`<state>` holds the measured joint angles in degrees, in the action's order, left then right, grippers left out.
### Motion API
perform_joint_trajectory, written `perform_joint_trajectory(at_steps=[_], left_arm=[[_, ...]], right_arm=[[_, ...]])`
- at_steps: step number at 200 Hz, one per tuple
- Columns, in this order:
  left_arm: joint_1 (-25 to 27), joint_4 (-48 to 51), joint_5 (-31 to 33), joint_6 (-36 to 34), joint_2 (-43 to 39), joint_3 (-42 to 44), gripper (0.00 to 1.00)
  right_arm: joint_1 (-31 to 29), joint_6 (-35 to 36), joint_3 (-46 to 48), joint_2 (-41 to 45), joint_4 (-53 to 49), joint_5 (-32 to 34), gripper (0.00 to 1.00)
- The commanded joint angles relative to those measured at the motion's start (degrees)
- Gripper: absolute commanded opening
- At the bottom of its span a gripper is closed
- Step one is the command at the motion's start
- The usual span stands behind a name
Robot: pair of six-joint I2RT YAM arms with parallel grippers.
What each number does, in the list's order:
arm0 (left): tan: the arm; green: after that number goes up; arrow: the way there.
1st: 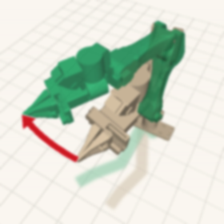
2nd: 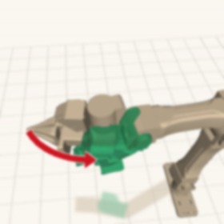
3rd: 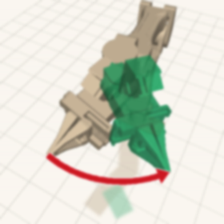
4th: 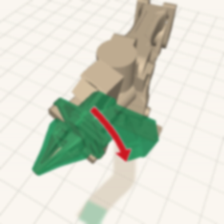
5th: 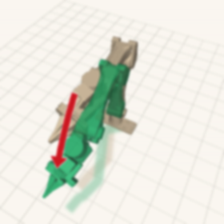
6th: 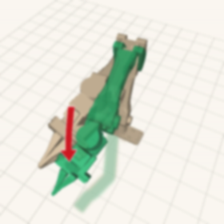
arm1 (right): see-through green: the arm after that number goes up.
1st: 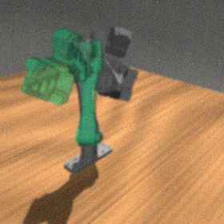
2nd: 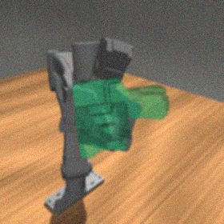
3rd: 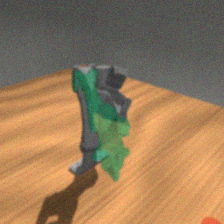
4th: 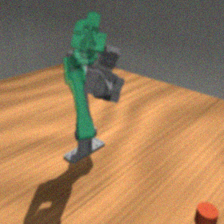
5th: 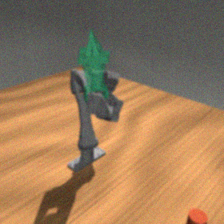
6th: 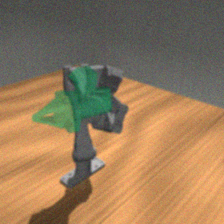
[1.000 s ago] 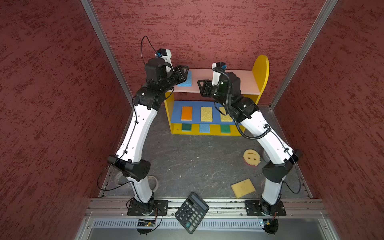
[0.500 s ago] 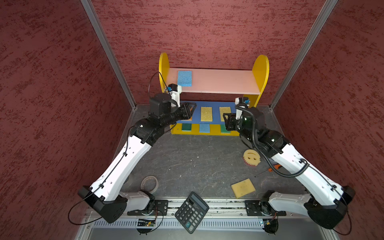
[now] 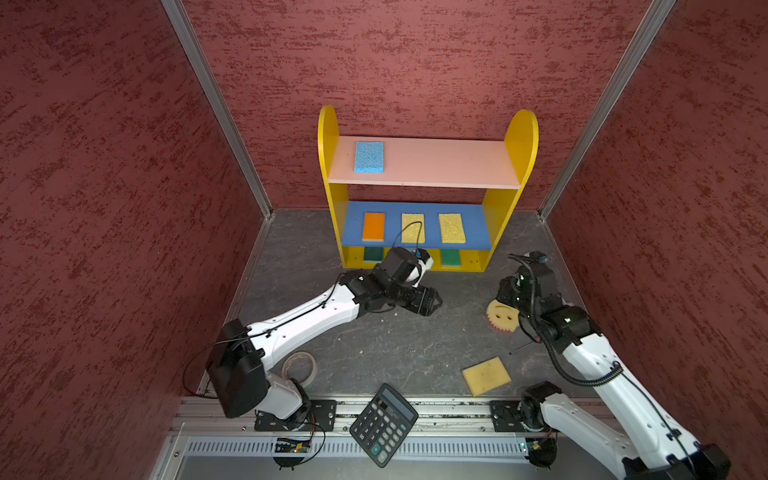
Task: Place and organize the cleaning sponges onto the shelf
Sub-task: 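Withdraw both grippers from the shelf, moving the left gripper toward the pale yellow sponge, then grasp the pale yellow sponge near the calculator with the left gripper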
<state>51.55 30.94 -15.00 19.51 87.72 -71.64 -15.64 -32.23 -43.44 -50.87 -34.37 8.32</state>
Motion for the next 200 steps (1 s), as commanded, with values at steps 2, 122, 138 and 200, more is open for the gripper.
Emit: perform_joint_trajectory(at_steps=[2,122,138,200], left_arm=[[4.25,1.47,-2.8,-3.42,7.95,-4.53,0.82],[18.86,11.5,-4.52,-9.97,33.08,-25.59,0.64],[18.85,10.72,-3.97,-9.71,34.0,-25.79,0.63],[19.33,9.57,-2.12,-8.2,39.2,-28.04,0.57]], right_arm=[[4.74,-2.18,4.38,-0.86,6.19,-15.77,0.27],[14.06,-1.17,7.92,2.75,6.22,-20.86,0.3],[14.14,-0.87,7.95,3.93,5.14,-19.45,0.3],[14.71,-0.78,7.52,5.69,2.92,-15.0,0.33]])
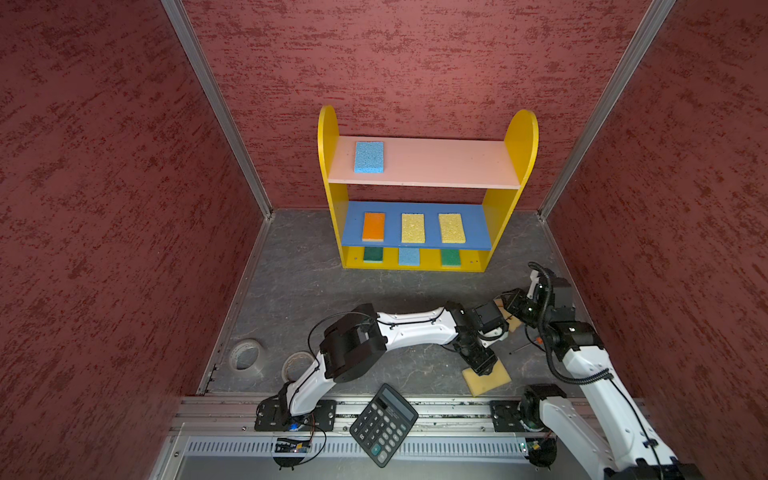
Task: Place and organize the cleaning sponges onto the shelf
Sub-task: 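Grasp the pale yellow sponge near the calculator with the left gripper, then lift the pale yellow sponge up toward the pink top shelf with the left gripper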
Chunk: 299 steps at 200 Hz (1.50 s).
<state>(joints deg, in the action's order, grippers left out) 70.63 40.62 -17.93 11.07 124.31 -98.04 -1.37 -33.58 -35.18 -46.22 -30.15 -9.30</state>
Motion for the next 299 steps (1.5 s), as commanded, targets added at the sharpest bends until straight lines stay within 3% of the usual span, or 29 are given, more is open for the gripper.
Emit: perform_joint_trajectory(at_steps=[1,48,78,88,133,188,209,225,251,299], left_arm=[[0.23,-0.02,0.89,0.25,2.69,-1.72,0.56],[0.73,1.27,1.47,1.06,4.7,-2.57,0.4],[0.74,0.65,2.44,1.51,4.74,-1.47,0.15],[0.65,0.87,3.49,1.75,4.8,-1.12,0.0],[-0.53,1.13,11.02,3.81,0.78,1.56,0.0],[-10.87,1.05,15.97,7.12,-15.57,7.71,0.0],[-13.35,3.98,19.56,6.41,-20.76,4.2,0.0],[-15.01,6.02,22.1,5.64,-23.56,0.61,0.0],[-19.47,10.68,23.82,6.55,-25.51,-8.5,0.0],[-21.88,15.05,33.53,1.47,-22.98,-32.49,0.0]], right_arm=[[0.46,0.56,-0.71,1.04,-1.35,2.62,0.33],[0.93,-0.69,-0.41,1.93,-1.72,2.33,0.34],[1.06,-1.9,0.8,2.89,-0.77,1.75,0.35],[1.1,-1.93,1.23,2.9,-0.42,1.56,0.35],[1.28,-1.28,1.17,3.04,-0.55,1.78,0.35],[1.19,2.03,-6.22,5.08,-4.39,4.4,0.35],[0.59,0.96,-8.02,4.85,-3.23,3.08,0.35],[-2.18,0.23,-10.07,3.89,-1.38,3.89,0.42],[-11.07,1.63,-16.16,0.58,-1.26,11.44,0.49],[-26.72,3.33,-22.77,-5.38,1.03,23.7,0.49]])
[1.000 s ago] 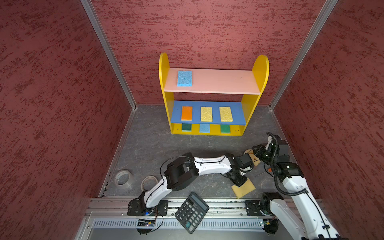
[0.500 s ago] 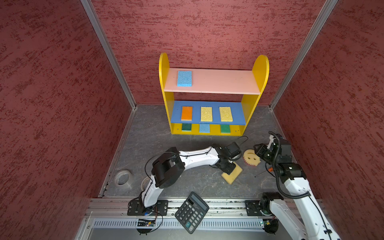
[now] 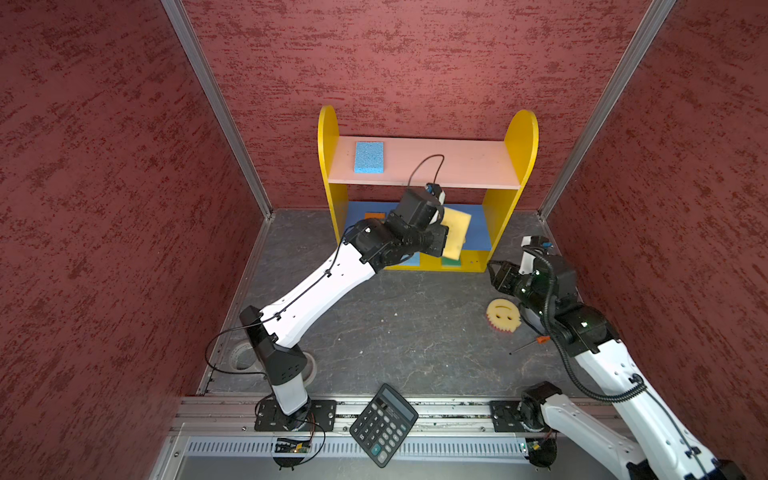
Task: Place and organize the cleaning sponges onto the shelf
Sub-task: 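Lift the pale yellow sponge up toward the pink top shelf with the left gripper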
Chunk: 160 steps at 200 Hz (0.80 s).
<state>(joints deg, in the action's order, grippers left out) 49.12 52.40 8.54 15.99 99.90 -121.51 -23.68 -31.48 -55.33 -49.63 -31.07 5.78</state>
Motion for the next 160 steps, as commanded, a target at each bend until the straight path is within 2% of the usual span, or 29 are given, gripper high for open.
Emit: perform_joint_trajectory(at_steps=[1,28,45,96,160], left_arm=[[-0.49,3.34,7.22,-3.52,1.61,-9.58,0.0],[-4.53,5.67,5.99,-3.19,5.79,-20.44,0.0],[-6.26,5.94,3.88,-2.54,7.75,-23.74,0.0],[-8.78,-0.17,1.23,-3.67,10.42,-24.08,0.0],[-10.49,-6.36,1.91,-4.24,11.31,-23.59,0.0]], right_arm=[[-4.56,1.29,-2.69,-2.1,2.05,8.71,0.49],[-7.63,1.68,-3.78,-3.53,4.35,9.98,0.49],[-8.19,2.87,-5.01,-4.5,5.57,9.83,0.52],[-8.31,9.13,-17.61,-11.89,7.85,5.07,0.52],[-8.25,13.89,-36.67,-27.61,10.16,0.67,0.53]])
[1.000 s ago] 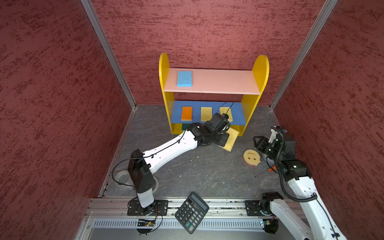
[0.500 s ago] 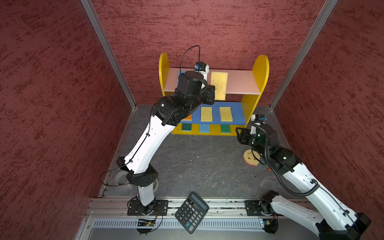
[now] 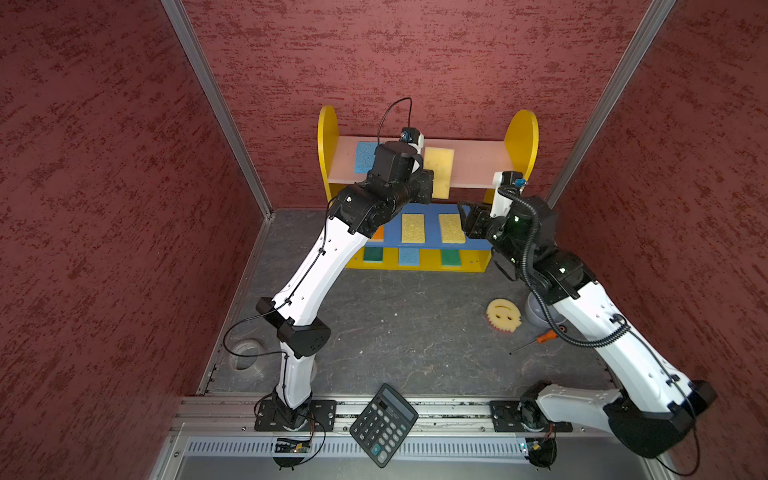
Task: Place and organize the cleaning sponges onto the shelf
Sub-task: 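Lift the pale yellow sponge up toward the pink top shelf with the left gripper, then lower the pale yellow sponge onto the pink shelf while the right gripper steadies it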
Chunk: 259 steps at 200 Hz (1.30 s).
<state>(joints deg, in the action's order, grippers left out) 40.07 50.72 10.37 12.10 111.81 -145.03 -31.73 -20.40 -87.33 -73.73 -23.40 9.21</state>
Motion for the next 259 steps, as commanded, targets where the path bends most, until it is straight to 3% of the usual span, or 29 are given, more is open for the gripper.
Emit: perform_joint_trajectory(at_steps=[1,38,146,228,259], left_arm=[[-1.47,-4.85,0.08,-0.34,-0.61,0.02,0.0],[-2.94,-10.24,-1.24,-1.06,-1.43,2.34,0.0],[-6.9,-9.82,-2.63,-1.2,2.4,2.37,0.0],[-9.99,-9.36,-5.36,1.85,3.85,2.33,0.0],[-10.57,-10.21,-7.46,2.46,4.45,2.3,0.05]], right_arm=[[-0.19,2.86,-4.95,-3.73,2.53,-2.74,0.53],[0.08,3.53,-11.24,-9.23,4.76,-3.44,0.5],[1.01,3.04,-25.92,-23.23,3.52,-5.4,0.5],[1.32,2.03,-28.6,-26.48,2.04,-4.91,0.51],[1.4,1.73,-28.95,-27.4,1.54,-5.12,0.5]])
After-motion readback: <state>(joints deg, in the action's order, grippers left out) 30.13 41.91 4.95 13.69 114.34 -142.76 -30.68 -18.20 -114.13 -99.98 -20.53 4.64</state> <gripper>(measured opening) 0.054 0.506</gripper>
